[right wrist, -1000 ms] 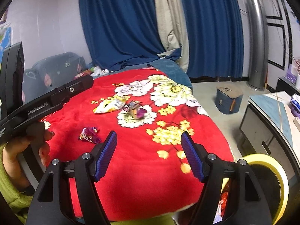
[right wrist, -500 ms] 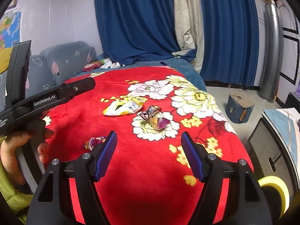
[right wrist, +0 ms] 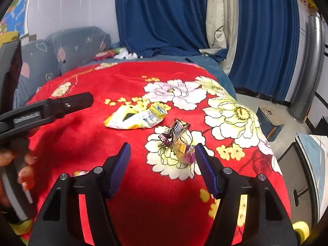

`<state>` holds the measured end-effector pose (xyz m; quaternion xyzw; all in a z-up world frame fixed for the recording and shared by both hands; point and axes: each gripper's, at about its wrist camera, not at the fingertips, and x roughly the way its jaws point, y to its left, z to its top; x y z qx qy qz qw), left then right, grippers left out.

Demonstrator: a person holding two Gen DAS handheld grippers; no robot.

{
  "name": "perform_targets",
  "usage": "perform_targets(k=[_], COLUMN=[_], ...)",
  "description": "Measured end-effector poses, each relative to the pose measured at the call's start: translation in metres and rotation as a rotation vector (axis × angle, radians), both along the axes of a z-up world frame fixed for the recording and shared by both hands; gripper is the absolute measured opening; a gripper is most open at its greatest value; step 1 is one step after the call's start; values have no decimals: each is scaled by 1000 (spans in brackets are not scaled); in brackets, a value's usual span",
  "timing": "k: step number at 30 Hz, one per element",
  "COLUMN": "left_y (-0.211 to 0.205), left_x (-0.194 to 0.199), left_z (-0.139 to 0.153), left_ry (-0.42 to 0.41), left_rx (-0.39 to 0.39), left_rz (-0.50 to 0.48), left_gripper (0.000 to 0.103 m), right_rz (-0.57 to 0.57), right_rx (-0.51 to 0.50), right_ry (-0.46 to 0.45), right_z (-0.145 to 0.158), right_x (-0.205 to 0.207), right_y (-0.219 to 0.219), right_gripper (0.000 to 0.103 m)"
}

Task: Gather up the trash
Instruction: 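Grasp the brown wrapper with the right tool while the left tool grasps the white-yellow snack bag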

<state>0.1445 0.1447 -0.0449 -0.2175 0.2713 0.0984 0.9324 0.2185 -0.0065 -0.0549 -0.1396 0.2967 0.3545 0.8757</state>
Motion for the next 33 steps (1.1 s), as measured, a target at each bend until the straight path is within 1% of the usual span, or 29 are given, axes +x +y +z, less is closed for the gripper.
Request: perform_targets(k=[5,11,13,14,15,16,18,19,20,21,22,23,28,29,33], left_y=[11,19,20,20,20,20,21,22,21,21,21,21,22,23,25], left_x=[13,31,36,37,38,40,43,44,45,47,48,49,45,44,41], left_z=[-15,-34,-39,-41,-43,-44,-46,-47,-48,-49,-51,-53,-55,-56,-57], left_ry=[44,99,112,116,116,116,116,117,118,122,125,128,119,115,106], left_rx=[-86,-187,-218,-228,-239,-248,-264,-270,-273,-277,-282,-290,-307,-314,-326], left_rz=[-16,-37,-43,-43,-42,-41,-41,-41,-44,-48,-50,-55,-64,-64,-67], left_gripper=[61,58,58,58,58,55,50,45,37,34,25,20,14,10,7], right_rz=[-5,-21,-29,-31,-34,-36,-40,-41,-41,-41,-42,-43,-52,-51,-38], right_rx=[-53,-77,-82,-79,-71,-66,-51,-41,-23,-4,14,37,117,127,169], right_ry=[18,27,40,46,51,53,56,55,57,61,66,75,106,109,123], right_z=[-14,-22,-24,-25,-25,-25,-23,-22,-20,-19,-17,-15,-10,-8,-3], right_x=[20,32,35,37,37,38,39,39,38,37,36,35,24,22,8], right_y=[15,28,29,29,28,28,25,24,21,18,15,11,-5,-7,-15], right_gripper=[54,43,34,31,24,20,16,16,16,15,15,15,13,13,13])
